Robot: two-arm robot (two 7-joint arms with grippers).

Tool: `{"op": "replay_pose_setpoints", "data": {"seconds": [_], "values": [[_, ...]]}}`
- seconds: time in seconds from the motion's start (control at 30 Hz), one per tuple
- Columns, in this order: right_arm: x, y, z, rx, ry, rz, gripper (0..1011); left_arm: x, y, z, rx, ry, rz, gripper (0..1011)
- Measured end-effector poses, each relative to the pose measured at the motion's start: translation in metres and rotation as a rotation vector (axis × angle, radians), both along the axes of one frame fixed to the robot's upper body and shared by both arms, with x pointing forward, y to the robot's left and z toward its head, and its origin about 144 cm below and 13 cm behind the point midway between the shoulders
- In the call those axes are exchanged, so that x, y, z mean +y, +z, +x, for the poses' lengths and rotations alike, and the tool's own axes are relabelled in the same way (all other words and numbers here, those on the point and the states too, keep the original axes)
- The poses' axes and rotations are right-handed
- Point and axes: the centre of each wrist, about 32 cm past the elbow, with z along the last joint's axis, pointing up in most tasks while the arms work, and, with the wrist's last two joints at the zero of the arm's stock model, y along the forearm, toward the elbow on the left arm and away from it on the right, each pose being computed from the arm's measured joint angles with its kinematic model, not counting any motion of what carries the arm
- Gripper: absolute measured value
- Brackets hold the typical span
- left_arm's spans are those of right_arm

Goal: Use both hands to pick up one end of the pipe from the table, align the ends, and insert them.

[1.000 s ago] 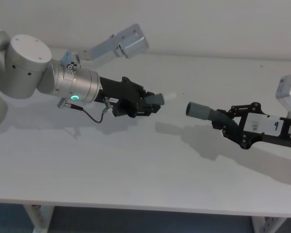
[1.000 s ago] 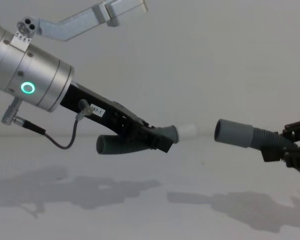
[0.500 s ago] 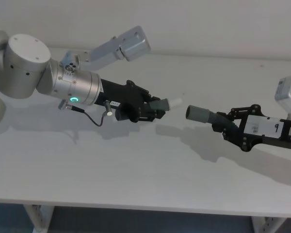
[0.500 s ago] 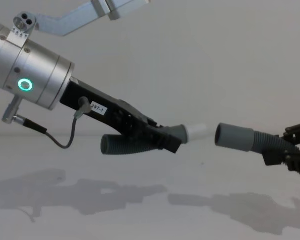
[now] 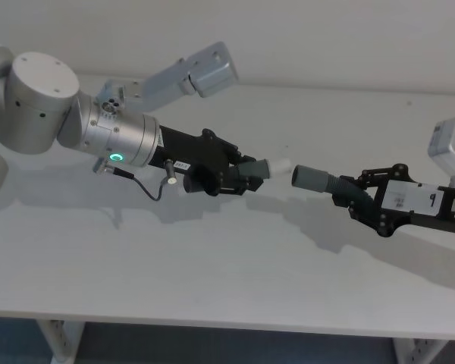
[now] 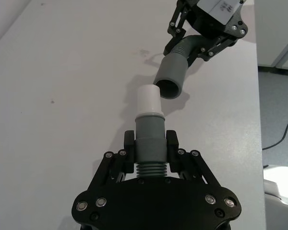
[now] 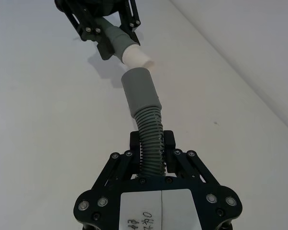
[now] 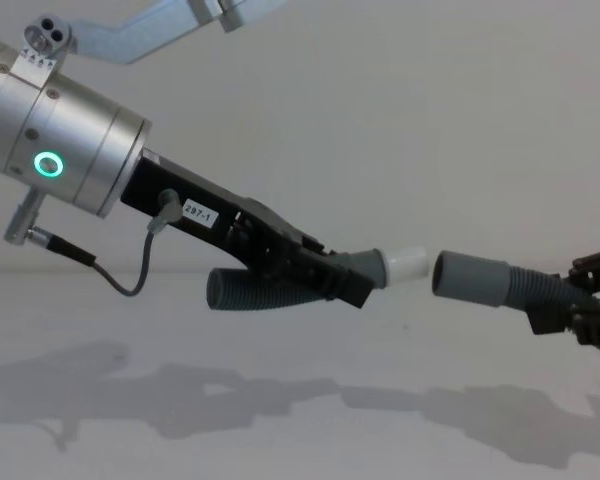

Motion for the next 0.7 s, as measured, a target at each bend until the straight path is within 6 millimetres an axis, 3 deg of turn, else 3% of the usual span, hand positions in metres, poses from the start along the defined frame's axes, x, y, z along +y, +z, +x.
{"op": "replay_pose_setpoints", "data": {"seconds": [0.7], "values": [[-0.0022,0.0028,0.0006,-0.013,-0.018,0.002,276,-0.0066,0.0005,0.0005,0.042,-0.038,-0.004,383]]}}
